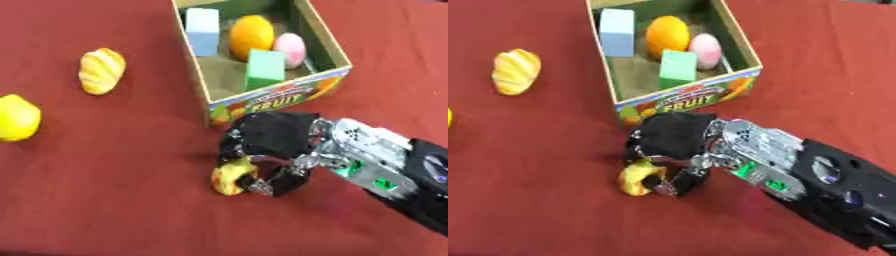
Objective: Pick up objects on the table and place them in the box.
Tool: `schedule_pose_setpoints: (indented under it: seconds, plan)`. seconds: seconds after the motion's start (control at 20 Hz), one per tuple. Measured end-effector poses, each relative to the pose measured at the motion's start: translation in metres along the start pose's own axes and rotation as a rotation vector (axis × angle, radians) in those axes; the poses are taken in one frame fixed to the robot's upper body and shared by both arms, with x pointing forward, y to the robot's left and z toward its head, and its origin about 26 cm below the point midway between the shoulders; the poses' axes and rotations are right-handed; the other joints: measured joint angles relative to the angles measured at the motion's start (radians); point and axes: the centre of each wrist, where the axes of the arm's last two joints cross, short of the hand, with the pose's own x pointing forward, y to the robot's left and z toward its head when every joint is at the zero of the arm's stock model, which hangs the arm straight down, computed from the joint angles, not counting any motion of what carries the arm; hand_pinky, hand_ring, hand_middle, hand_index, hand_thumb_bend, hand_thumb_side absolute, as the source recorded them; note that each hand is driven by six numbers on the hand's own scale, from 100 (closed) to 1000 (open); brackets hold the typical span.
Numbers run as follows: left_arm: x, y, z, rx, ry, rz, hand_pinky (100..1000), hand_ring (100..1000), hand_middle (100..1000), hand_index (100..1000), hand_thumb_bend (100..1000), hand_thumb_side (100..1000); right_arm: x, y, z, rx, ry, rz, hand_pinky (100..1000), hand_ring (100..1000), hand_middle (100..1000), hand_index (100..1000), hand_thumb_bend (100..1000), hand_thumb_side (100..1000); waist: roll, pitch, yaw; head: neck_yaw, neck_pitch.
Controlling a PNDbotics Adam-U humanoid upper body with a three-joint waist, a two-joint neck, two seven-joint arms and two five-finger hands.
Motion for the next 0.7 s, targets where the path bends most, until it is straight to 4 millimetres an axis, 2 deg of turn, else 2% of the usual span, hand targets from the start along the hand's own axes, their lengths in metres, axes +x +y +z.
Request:
schedule_pose_setpoints:
  seconds: [0.25,0.5,0.7]
  plan:
    - [0.000,0.000,0.000,-0.002,0.002,-0.001,723,600,561,820,100,550,0.002,-0.027,0.016,-0.081,-0.020,-0.021,788,692,580,669,100,143,0.000,-0.019,-0.006,0.004,0.000]
    - [0.000,0.000,0.001,-0.002,0.005,-0.003,723,601,562,820,100,550,-0.008,-0.042,0.030,-0.160,-0.039,-0.030,776,674,607,671,100,151,0.000,-0.032,-0.012,0.011,0.000]
    - [-0.001,0.001,0.002,-0.002,0.009,-0.005,723,602,562,821,100,551,-0.016,-0.051,0.040,-0.212,-0.042,-0.044,765,656,604,663,100,114,0.000,-0.037,-0.013,0.015,0.000]
